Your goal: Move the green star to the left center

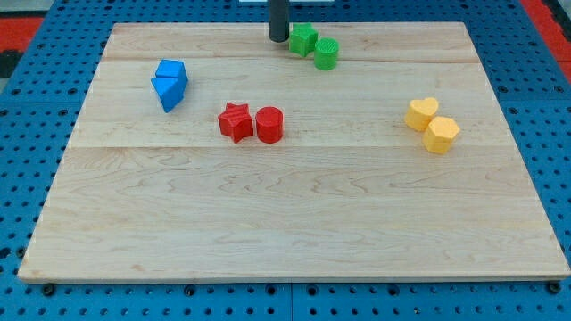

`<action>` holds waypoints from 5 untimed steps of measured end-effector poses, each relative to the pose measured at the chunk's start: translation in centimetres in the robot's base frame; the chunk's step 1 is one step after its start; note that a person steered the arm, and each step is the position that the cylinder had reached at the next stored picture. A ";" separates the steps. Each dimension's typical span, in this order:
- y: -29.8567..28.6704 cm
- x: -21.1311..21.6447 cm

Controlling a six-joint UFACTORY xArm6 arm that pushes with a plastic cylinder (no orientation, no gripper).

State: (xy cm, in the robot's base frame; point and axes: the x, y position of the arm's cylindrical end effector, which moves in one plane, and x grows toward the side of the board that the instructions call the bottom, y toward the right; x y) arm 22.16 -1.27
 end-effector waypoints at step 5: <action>-5.3 7.7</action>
State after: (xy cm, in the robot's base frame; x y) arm 29.91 -6.55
